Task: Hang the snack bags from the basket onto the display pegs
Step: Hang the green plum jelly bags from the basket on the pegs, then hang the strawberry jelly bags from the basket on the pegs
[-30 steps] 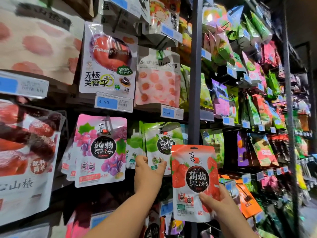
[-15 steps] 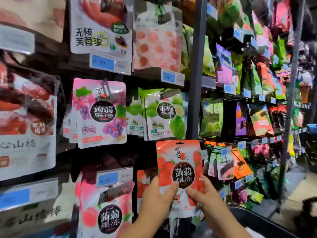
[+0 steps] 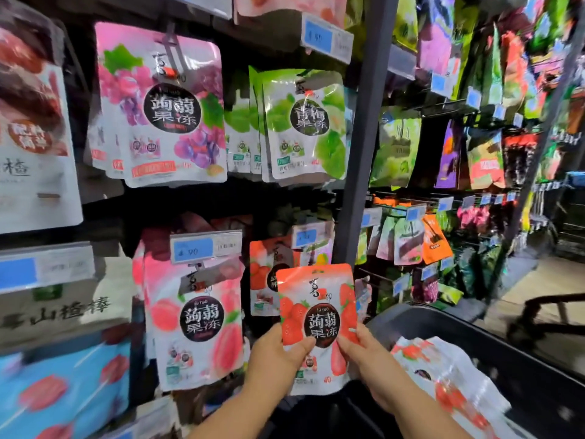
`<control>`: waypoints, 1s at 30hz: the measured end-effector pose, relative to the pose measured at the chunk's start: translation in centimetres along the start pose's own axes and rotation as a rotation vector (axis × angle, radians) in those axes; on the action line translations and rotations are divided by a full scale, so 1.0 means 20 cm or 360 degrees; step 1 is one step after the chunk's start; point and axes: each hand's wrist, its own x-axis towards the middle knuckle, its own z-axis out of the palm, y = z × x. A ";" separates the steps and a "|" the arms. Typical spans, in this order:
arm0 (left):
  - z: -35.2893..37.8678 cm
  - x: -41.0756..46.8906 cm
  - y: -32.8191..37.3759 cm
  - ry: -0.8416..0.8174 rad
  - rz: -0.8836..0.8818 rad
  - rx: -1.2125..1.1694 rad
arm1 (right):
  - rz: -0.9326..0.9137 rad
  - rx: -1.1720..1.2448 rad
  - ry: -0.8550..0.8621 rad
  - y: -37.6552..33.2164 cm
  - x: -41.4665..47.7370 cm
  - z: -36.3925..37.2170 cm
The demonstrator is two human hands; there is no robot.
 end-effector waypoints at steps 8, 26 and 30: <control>0.02 0.09 -0.04 0.0123 -0.0032 -0.0062 | -0.0034 -0.0210 0.0099 0.03 0.17 0.07; 0.04 0.37 -0.07 0.0192 -0.0281 -0.0134 | -0.0076 -0.0544 0.0327 -0.01 0.41 0.16; 0.09 0.40 -0.11 0.0267 -0.0334 -0.0162 | -0.0076 -0.0697 0.0336 -0.01 0.47 0.18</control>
